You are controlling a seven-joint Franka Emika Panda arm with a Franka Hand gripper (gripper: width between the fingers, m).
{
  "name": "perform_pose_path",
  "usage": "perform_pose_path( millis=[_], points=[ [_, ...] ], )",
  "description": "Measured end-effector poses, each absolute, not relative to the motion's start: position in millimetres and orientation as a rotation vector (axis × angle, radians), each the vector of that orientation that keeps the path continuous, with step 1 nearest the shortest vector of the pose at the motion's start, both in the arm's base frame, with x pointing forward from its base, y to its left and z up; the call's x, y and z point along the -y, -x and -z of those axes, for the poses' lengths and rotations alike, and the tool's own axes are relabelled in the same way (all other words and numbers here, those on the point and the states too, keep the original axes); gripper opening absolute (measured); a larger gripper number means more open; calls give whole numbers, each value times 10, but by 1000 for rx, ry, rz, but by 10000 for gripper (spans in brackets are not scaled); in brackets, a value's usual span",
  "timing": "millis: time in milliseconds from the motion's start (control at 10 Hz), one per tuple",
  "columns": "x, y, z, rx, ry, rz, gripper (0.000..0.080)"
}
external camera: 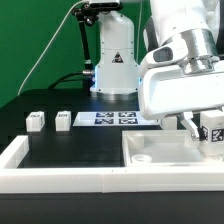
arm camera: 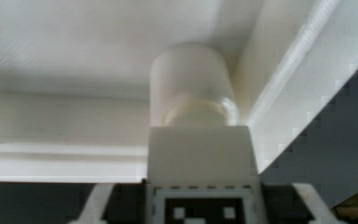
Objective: Assemble square table
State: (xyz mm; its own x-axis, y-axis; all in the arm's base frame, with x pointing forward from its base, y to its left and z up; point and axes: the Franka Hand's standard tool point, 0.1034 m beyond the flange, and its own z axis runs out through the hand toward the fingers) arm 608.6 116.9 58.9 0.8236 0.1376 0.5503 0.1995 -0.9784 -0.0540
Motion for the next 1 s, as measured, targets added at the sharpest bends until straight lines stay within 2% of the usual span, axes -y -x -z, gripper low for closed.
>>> perform_pose_path(
  millis=[400,500,600,700,800,1000],
  points=[
    [-1169,-6088,-591,268,2895,862,287],
    [-1172,-6073,-568,270,2899,844,388],
    [-1172,-6072,-567,270,2899,843,524],
    [-1172,-6071,-567,270,2899,843,524],
    [-1172,-6071,-566,270,2899,842,623],
    [-1172,-6071,-565,270,2899,842,641]
  ],
)
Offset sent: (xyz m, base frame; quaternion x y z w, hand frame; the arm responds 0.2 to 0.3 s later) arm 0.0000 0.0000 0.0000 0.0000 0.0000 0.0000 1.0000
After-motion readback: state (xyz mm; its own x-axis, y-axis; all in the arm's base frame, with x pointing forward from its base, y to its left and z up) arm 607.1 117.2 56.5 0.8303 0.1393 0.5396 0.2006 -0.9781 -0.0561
